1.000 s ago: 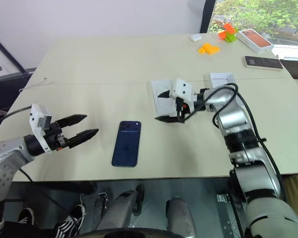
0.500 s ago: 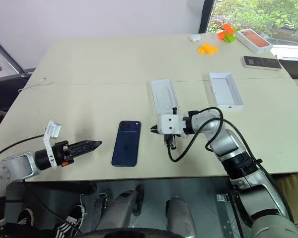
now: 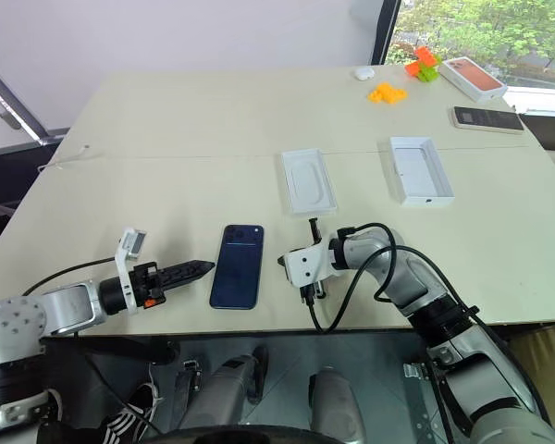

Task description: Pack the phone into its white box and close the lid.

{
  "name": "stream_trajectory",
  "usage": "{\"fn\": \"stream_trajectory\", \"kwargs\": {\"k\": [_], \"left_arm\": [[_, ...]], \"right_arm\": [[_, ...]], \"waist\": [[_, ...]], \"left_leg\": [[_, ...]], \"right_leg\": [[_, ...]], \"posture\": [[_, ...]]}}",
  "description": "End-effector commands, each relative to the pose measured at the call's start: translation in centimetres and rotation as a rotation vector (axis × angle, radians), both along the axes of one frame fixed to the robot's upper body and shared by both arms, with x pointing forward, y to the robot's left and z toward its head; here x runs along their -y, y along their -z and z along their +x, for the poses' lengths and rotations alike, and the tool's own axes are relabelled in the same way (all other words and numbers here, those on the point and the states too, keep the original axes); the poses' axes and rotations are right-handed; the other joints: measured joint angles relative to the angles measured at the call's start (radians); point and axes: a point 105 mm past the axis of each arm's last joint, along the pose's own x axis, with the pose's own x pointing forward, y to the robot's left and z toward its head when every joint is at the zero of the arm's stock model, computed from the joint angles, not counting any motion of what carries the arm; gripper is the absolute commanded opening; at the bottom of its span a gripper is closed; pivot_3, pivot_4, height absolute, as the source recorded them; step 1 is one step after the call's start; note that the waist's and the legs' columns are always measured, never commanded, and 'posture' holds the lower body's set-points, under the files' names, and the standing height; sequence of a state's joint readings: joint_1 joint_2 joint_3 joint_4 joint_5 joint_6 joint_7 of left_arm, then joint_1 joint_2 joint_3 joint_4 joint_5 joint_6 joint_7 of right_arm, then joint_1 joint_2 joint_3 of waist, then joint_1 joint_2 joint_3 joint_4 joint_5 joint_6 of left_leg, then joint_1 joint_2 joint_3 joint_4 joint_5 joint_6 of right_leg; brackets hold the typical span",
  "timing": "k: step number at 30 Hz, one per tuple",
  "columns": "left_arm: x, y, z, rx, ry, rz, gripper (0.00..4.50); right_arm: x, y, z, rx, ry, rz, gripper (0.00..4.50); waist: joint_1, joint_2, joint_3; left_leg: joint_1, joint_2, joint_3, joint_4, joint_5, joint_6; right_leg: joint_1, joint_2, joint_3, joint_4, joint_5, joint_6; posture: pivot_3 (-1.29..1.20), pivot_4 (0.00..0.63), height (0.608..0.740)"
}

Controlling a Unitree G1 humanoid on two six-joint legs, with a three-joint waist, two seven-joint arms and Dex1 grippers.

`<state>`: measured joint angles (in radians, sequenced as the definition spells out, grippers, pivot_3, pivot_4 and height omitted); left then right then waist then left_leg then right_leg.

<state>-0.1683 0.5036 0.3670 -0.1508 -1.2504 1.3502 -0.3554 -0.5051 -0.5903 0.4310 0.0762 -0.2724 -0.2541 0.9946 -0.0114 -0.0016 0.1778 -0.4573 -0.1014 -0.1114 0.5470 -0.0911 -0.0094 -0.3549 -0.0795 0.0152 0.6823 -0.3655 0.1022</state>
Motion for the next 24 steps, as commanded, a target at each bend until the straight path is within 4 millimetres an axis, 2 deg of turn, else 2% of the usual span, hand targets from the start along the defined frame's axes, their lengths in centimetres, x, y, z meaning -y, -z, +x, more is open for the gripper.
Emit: {"fn": "stream_trajectory", "kwargs": {"k": [1,17,20,24], "left_arm": [[0.7,0.7,0.4,-0.023,0.011,0.029,4.5],[2.9,1.3,0.9,-0.07,0.085,0.052,4.5],[3.8,0.1,0.9,-0.035,0.116,0.073,4.5],[3.7,-0.8,1.4,-0.018,0.107,0.122,4.5]], "right_arm": [[-1.2,-0.3,0.0,0.036,-0.026,0.012,0.03],[-3.6,-0.1,0.3,0.051,-0.036,0.017,0.03],[-3.5,0.1,0.5,0.05,-0.029,0.014,0.03],[-3.4,0.3,0.5,0.043,-0.022,0.014,0.03]], "waist": [[-0.001,0.0,0.0],[0.0,-0.001,-0.001],[-0.001,-0.001,-0.001],[-0.002,-0.001,-0.001]], "left_leg": [[0.001,0.0,0.0,0.0,0.0,0.0],[0.009,0.0,0.0,-0.001,0.0,0.0],[0.015,0.0,0.0,-0.001,0.0,-0.001],[0.015,0.0,0.0,-0.001,0.0,-0.001]], "right_leg": [[0.001,0.0,0.0,0.0,0.0,0.0],[0.008,0.0,0.0,0.0,0.0,-0.001],[0.014,-0.001,0.0,-0.001,-0.001,-0.002],[0.014,-0.001,0.0,-0.002,-0.001,-0.002]], "posture": [[0.0,0.15,0.74],[0.0,0.15,0.74],[0.0,0.15,0.74],[0.0,0.15,0.74]]}}
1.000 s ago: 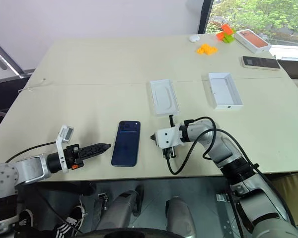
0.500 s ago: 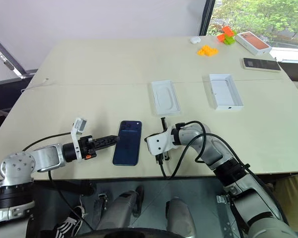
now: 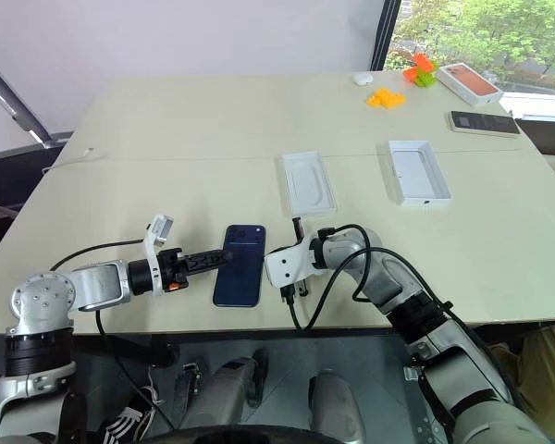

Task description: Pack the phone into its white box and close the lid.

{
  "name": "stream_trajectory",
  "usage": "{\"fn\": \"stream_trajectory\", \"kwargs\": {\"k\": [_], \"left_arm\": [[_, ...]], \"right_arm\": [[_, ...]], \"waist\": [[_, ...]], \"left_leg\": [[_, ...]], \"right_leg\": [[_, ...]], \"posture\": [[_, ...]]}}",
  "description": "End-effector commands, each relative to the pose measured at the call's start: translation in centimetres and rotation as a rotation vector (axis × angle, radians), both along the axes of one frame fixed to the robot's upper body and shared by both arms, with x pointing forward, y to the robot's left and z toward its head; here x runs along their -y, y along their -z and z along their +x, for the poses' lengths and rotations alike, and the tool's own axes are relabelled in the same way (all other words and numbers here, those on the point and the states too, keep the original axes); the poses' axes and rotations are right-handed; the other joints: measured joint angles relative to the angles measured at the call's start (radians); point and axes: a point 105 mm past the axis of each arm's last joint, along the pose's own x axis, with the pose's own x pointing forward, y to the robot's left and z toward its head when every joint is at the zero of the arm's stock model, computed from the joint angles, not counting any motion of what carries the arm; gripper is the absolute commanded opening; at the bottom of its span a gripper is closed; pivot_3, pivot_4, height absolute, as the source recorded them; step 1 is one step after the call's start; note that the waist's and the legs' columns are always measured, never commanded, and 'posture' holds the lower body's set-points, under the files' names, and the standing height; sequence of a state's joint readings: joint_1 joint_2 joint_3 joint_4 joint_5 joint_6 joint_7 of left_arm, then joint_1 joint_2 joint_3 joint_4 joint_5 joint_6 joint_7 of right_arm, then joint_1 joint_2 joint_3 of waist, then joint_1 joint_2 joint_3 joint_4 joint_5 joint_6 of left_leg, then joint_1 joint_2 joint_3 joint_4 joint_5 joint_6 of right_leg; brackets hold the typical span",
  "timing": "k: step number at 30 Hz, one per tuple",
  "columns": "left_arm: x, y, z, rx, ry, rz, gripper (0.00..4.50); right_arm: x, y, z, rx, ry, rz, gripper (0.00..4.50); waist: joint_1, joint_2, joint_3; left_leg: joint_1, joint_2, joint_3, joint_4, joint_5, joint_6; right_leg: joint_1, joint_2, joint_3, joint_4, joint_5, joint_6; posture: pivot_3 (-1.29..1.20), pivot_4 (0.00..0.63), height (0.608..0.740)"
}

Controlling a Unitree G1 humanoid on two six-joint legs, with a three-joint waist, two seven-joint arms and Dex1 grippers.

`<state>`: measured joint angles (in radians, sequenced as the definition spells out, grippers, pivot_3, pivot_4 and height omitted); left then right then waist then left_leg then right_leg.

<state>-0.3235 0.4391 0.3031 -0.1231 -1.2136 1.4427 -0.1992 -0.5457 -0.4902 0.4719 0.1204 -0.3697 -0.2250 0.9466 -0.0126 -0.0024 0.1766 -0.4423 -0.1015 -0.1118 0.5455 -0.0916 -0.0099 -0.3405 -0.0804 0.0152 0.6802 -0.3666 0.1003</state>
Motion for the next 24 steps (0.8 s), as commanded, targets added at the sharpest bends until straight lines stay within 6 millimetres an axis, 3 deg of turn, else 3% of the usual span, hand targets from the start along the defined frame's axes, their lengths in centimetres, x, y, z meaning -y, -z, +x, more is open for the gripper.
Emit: {"fn": "stream_trajectory", "kwargs": {"k": [1,6,12,24], "left_arm": [[0.9,-0.5,-0.3,0.0,0.045,0.014,4.5],[1.7,-0.7,-0.6,-0.019,0.07,-0.03,4.5],[2.2,0.6,-0.6,-0.06,0.041,-0.023,4.5],[2.6,-0.3,0.0,-0.045,0.028,-0.1,4.5]], "right_arm": [[-0.9,-0.2,-0.2,0.011,-0.024,0.016,0.03],[-1.4,-0.1,-0.2,0.017,-0.039,0.018,0.03],[-2.1,-0.1,-0.3,0.009,-0.044,0.034,0.03],[-3.4,0.7,-0.7,0.003,-0.058,0.034,0.03]], "waist": [[-0.001,0.0,0.0],[-0.001,0.0,0.0],[0.0,0.0,0.0],[-0.003,-0.003,-0.005]], "left_leg": [[0.0,0.0,0.0,0.0,0.0,0.0],[0.0,0.0,0.0,0.0,0.0,0.0],[0.0,0.0,0.0,0.0,0.0,0.0],[0.001,0.0,0.0,0.0,0.0,0.0]], "right_leg": [[0.0,0.0,0.0,0.0,0.0,0.0],[-0.001,0.0,0.0,0.0,0.0,0.0],[0.0,0.0,0.0,0.0,0.0,0.0],[0.001,-0.002,-0.001,-0.002,0.001,-0.001]], "posture": [[0.0,0.15,0.74],[0.0,0.15,0.74],[0.0,0.15,0.74],[0.0,0.15,0.74]]}}
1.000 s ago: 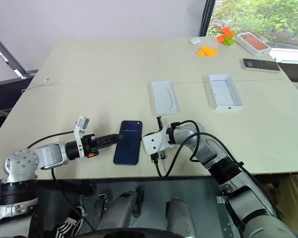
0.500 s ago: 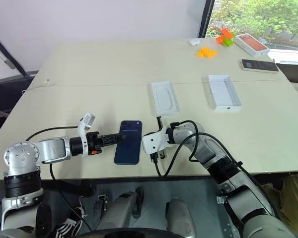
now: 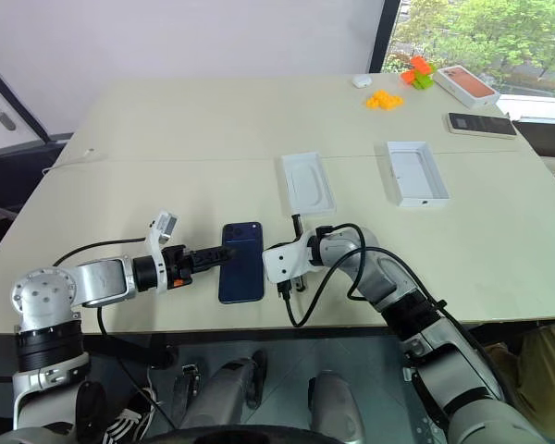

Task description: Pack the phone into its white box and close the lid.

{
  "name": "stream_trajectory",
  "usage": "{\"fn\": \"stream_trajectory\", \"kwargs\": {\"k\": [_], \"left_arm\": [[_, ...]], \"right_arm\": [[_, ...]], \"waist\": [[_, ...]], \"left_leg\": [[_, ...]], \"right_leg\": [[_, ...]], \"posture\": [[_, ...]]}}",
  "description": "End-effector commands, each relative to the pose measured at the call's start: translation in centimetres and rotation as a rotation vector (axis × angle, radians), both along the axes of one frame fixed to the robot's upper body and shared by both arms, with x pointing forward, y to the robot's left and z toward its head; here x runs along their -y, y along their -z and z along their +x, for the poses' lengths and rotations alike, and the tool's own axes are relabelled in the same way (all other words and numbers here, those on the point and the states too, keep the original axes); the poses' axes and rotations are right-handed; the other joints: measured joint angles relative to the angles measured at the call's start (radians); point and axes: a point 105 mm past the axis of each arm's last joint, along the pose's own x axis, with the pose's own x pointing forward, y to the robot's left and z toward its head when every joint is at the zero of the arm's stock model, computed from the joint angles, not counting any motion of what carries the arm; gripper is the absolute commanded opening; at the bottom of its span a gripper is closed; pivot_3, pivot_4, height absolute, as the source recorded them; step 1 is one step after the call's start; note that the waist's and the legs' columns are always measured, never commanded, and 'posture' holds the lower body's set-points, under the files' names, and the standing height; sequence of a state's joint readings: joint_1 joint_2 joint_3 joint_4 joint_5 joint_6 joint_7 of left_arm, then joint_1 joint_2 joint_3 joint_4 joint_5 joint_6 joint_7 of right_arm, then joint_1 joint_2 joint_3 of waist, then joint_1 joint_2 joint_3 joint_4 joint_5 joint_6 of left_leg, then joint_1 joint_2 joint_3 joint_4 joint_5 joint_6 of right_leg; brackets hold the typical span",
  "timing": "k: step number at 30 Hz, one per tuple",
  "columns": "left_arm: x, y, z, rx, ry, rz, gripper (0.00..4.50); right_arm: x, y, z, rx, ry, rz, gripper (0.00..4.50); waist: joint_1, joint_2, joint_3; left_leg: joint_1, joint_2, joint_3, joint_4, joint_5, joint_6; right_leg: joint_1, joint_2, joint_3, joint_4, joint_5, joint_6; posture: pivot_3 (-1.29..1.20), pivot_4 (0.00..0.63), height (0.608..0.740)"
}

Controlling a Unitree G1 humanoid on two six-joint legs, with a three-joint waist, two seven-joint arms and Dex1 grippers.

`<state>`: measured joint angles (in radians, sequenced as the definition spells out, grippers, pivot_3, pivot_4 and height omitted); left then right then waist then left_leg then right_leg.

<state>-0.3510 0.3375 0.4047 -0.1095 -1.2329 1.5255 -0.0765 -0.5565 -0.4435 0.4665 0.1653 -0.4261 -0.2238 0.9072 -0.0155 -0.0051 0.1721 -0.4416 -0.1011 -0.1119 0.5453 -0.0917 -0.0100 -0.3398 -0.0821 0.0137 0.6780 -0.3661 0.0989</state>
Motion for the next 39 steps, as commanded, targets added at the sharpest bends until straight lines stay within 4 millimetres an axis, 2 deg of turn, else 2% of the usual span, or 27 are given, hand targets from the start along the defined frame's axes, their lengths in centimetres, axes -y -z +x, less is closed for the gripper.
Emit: {"fn": "stream_trajectory", "kwargs": {"k": [1,4,6,9,13,19,22,23,27,33,37,39], "left_arm": [[2.5,-0.7,-0.3,0.005,0.086,-0.089,4.5],[2.9,-1.2,-0.3,0.018,0.086,-0.126,4.5],[2.8,-1.1,-0.4,0.027,0.087,-0.076,4.5],[2.8,-0.8,-0.6,0.01,0.082,-0.105,4.5],[3.0,-2.3,-0.8,0.062,0.105,-0.137,4.5],[2.4,-2.5,-0.8,0.036,0.084,-0.21,4.5],[1.7,-1.1,-0.8,0.001,0.055,-0.07,4.5],[1.7,-1.1,-0.9,0.006,0.056,-0.065,4.5],[2.3,-3.2,-0.9,0.059,0.066,-0.156,4.5],[2.6,-3.8,-1.6,0.033,0.068,-0.224,4.5],[2.3,-2.3,-1.9,-0.013,0.054,-0.143,4.5],[2.5,-2.3,-2.0,-0.025,0.056,-0.163,4.5]], "right_arm": [[-2.9,0.6,-1.5,-0.015,-0.096,0.019,0.03],[-2.9,0.8,-1.7,-0.015,-0.101,0.011,0.03],[-2.7,1.0,-1.6,-0.004,-0.106,-0.004,0.03],[-2.6,0.8,-1.5,-0.015,-0.094,0.01,0.03],[-2.3,0.8,-1.7,-0.033,-0.092,0.017,0.03],[-2.1,0.5,-1.3,-0.041,-0.076,0.03,0.03],[-1.9,0.6,-1.3,-0.041,-0.071,0.027,0.03],[-1.8,0.6,-1.3,-0.041,-0.072,0.023,0.03],[-1.8,0.7,-1.4,-0.042,-0.07,0.026,0.03],[-2.3,0.5,-1.4,-0.042,-0.077,0.037,0.03],[-2.3,0.5,-1.4,-0.043,-0.075,0.041,0.03],[-2.2,0.4,-1.4,-0.044,-0.072,0.041,0.03]], "waist": [[0.0,0.0,-0.001],[0.0,0.0,-0.001],[0.0,0.0,-0.001],[0.001,0.0,-0.002],[0.002,0.0,-0.001],[0.003,-0.001,-0.001],[0.003,-0.002,0.0],[0.003,-0.002,0.0],[0.003,-0.003,0.0],[0.003,-0.003,0.0],[0.002,-0.003,0.0],[0.001,-0.003,0.0]], "left_leg": [[0.0,0.0,0.0,0.0,0.0,0.0],[0.0,0.001,0.0,0.0,0.0,0.0],[0.0,0.003,0.0,0.0,0.0,0.0],[-0.001,0.006,0.0,-0.002,0.0,0.0],[-0.001,0.006,0.0,-0.002,0.0,0.0],[-0.002,0.007,0.0,-0.003,0.0,0.0],[-0.003,0.007,-0.001,-0.004,-0.001,0.0],[-0.003,0.007,-0.001,-0.004,-0.001,0.0],[-0.004,0.007,-0.001,-0.004,-0.001,0.0],[-0.004,0.007,-0.001,-0.004,-0.001,0.0],[-0.004,0.007,-0.001,-0.004,-0.001,0.0],[-0.004,0.007,0.0,-0.004,-0.001,0.001]], "right_leg": [[0.0,0.0,0.0,0.0,0.0,0.0],[0.0,0.0,-0.001,-0.001,0.0,-0.001],[0.001,0.0,-0.004,-0.005,0.002,-0.003],[0.003,0.0,-0.008,-0.011,0.002,-0.003],[0.002,0.0,-0.008,-0.011,0.002,-0.003],[0.001,-0.001,-0.01,-0.013,0.002,-0.003],[0.0,-0.001,-0.012,-0.013,0.002,-0.003],[-0.001,-0.001,-0.012,-0.013,0.002,-0.003],[0.0,-0.001,-0.012,-0.014,0.002,-0.003],[0.0,-0.001,-0.012,-0.014,0.002,-0.003],[0.0,-0.001,-0.012,-0.015,0.002,-0.003],[0.0,-0.003,-0.012,-0.016,0.002,-0.003]], "posture": [[0.0,0.15,0.74],[0.0,0.15,0.74],[0.0,0.15,0.74],[0.0,0.15,0.74],[0.0,0.15,0.74],[0.0,0.15,0.74],[0.0,0.15,0.74],[0.0,0.15,0.74],[0.0,0.15,0.74],[0.0,0.15,0.74],[0.0,0.15,0.74],[0.0,0.15,0.74]]}}
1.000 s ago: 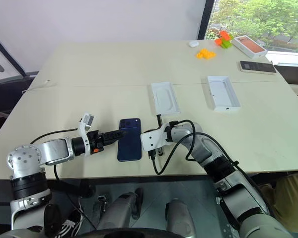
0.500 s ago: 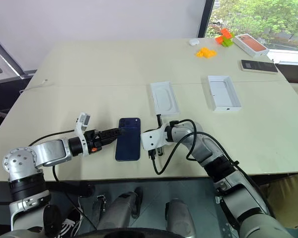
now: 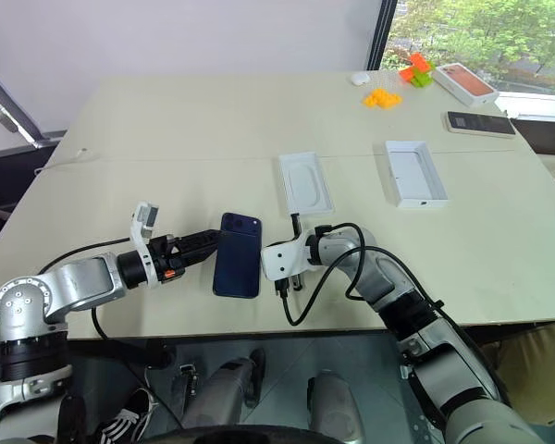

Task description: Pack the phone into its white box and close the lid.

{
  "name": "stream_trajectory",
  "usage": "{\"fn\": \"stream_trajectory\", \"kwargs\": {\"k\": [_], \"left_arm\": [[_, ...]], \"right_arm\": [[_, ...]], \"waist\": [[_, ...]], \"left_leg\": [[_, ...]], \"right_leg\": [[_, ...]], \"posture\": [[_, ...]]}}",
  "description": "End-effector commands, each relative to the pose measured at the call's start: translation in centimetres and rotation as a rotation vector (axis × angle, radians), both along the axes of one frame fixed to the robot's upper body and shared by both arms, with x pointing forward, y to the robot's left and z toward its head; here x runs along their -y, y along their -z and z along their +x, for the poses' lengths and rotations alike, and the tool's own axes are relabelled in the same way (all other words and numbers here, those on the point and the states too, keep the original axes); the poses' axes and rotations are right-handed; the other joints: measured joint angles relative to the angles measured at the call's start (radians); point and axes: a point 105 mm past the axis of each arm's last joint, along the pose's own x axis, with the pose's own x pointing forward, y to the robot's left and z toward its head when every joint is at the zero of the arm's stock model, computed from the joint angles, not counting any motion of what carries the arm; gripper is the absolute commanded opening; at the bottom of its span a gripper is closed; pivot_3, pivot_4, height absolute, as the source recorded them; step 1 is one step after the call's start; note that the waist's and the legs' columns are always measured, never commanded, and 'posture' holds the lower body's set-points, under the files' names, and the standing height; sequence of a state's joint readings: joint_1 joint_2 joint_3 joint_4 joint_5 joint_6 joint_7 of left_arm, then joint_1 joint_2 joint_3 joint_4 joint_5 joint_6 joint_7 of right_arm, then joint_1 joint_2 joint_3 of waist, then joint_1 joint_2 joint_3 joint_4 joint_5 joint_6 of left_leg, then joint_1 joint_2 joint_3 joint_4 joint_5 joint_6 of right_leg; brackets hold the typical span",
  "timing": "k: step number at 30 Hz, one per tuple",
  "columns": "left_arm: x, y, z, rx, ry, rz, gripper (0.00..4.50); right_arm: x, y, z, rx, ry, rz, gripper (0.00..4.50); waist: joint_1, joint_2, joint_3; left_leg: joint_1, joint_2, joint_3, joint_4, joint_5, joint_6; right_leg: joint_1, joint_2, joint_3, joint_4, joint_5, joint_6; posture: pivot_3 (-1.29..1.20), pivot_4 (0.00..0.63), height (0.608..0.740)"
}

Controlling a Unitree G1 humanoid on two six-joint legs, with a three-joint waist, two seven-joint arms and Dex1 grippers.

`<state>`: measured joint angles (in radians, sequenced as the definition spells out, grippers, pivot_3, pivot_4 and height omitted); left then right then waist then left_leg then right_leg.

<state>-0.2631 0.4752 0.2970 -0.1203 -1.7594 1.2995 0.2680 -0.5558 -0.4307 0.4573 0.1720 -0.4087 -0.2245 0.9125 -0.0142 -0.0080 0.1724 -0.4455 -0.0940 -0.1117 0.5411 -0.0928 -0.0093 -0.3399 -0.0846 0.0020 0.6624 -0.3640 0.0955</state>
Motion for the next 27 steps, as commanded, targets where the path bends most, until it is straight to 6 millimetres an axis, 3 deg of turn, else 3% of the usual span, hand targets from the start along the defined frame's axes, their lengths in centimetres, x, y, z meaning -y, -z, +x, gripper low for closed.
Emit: {"fn": "stream_trajectory", "kwargs": {"k": [1,10,21,27], "left_arm": [[2.9,-0.4,-1.3,-0.007,0.127,-0.094,4.5],[3.7,-1.8,-0.2,0.013,0.078,-0.214,4.5],[3.9,-2.1,-2.1,0.014,0.152,-0.264,4.5],[3.6,-0.1,-1.9,-0.02,0.135,-0.13,4.5]], "right_arm": [[-1.9,0.5,-1.4,-0.027,-0.071,0.015,0.03],[-2.0,0.3,-1.4,-0.033,-0.063,0.033,0.03],[-1.9,0.4,-1.4,-0.03,-0.066,0.023,0.03],[-2.0,0.3,-1.4,-0.03,-0.069,0.025,0.03]], "waist": [[0.0,0.0,0.0],[0.004,0.0,0.0],[0.005,0.001,-0.001],[-0.004,0.0,0.0]], "left_leg": [[0.0,0.0,0.0,0.0,0.0,0.0],[-0.008,0.0,0.001,0.0,-0.001,0.002],[-0.015,-0.001,0.001,0.0,-0.001,0.002],[-0.015,-0.001,0.002,0.0,-0.001,0.002]], "right_leg": [[0.0,0.0,0.0,-0.001,0.0,0.0],[-0.005,-0.002,-0.002,-0.003,0.0,0.0],[-0.013,-0.002,-0.004,-0.002,0.001,0.001],[-0.013,-0.003,-0.004,-0.002,0.001,0.0]], "posture": [[0.0,0.15,0.74],[0.0,0.15,0.74],[0.0,0.15,0.74],[0.0,0.15,0.74]]}}
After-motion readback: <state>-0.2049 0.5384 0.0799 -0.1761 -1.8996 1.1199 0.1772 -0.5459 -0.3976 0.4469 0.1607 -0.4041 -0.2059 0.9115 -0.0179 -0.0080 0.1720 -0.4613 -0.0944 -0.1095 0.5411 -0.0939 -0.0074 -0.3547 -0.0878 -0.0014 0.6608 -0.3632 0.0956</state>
